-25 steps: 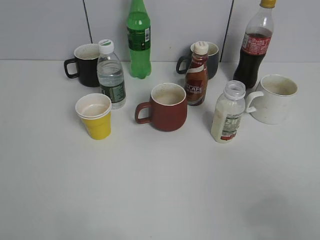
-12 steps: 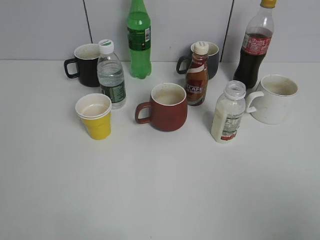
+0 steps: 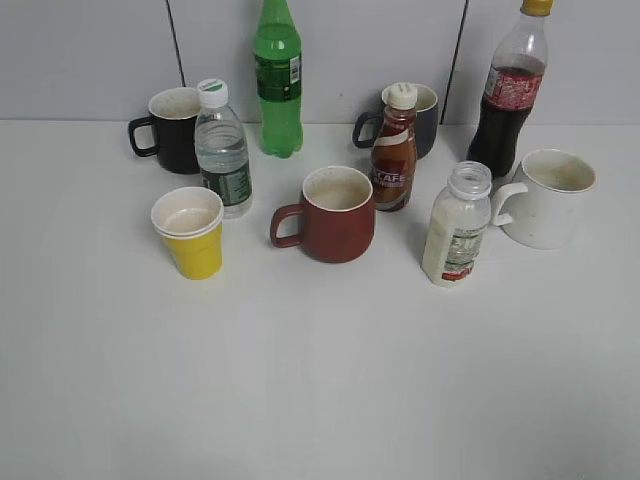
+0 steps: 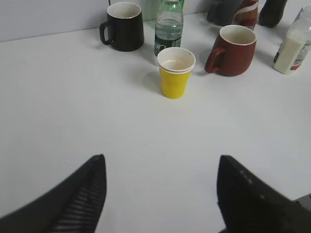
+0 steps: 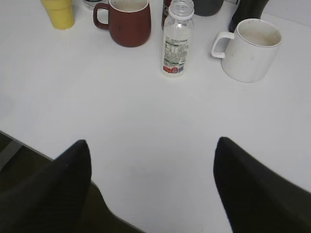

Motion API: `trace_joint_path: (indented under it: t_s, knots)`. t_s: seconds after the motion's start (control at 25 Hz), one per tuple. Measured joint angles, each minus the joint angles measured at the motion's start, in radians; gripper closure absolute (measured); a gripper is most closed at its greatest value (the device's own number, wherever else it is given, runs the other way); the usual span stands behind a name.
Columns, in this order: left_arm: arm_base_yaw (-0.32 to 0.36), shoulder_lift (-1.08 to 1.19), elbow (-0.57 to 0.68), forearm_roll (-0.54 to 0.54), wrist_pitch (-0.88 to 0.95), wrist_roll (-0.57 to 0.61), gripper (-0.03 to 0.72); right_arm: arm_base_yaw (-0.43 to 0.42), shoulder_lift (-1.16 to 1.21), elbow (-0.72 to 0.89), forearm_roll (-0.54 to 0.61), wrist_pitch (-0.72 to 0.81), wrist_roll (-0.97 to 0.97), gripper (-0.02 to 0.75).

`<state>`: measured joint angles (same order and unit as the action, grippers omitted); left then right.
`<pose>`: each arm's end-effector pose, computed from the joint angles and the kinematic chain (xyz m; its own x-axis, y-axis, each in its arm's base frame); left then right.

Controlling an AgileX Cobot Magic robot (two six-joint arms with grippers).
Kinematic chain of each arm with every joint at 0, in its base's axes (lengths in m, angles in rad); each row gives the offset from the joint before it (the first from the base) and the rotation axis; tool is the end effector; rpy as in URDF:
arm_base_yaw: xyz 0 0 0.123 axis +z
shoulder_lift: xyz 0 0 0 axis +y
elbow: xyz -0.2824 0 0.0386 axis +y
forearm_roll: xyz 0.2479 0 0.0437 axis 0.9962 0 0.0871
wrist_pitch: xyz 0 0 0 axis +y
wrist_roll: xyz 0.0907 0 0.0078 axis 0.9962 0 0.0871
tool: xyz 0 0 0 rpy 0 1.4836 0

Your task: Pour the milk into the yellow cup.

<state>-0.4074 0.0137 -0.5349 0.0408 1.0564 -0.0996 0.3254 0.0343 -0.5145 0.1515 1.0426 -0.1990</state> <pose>-0.0048 0.0056 0.2873 -0.4253 0.0971 -0.8998 0.3339 0.9409 -0.0563 -0.0046 0.0110 0.2835 -0.3740 -0.2537 -0.8920 -0.4762 0.8779 -0.0501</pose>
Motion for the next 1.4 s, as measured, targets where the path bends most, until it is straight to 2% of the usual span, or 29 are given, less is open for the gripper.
trace_joint_path:
  t_s: [0.28,0.36,0.48,0.64,0.68,0.72,0.8,1.4]
  knots:
    - [0.000,0.000,0.000,0.000,0.000,0.000,0.176,-0.004,0.000,0.000,0.000,-0.001,0.000,0.150]
    - [0.011,0.000,0.001,0.000,-0.001,0.000,0.179,-0.038,0.000,0.000,0.001,-0.001,0.000,0.150]
    - [0.075,0.000,0.001,-0.003,-0.001,0.000,0.179,-0.139,0.000,0.000,0.001,-0.001,0.000,0.150]
    - [0.255,-0.018,0.001,-0.006,-0.002,0.000,0.190,-0.263,0.000,0.000,0.001,-0.002,0.001,0.150]
    - [0.267,-0.017,0.001,-0.006,-0.002,0.000,0.192,-0.282,-0.001,0.000,0.001,-0.002,0.001,0.150]
    - [0.316,-0.020,0.001,-0.006,-0.002,0.000,0.194,-0.300,-0.004,0.000,0.001,-0.002,0.001,0.150]
    - [0.360,-0.020,0.001,-0.006,-0.002,0.000,0.195,-0.314,-0.029,0.000,0.001,-0.002,0.001,0.150]
    - [0.372,-0.020,0.001,-0.008,-0.003,0.000,0.214,-0.293,-0.042,0.000,0.025,-0.002,0.001,0.150]
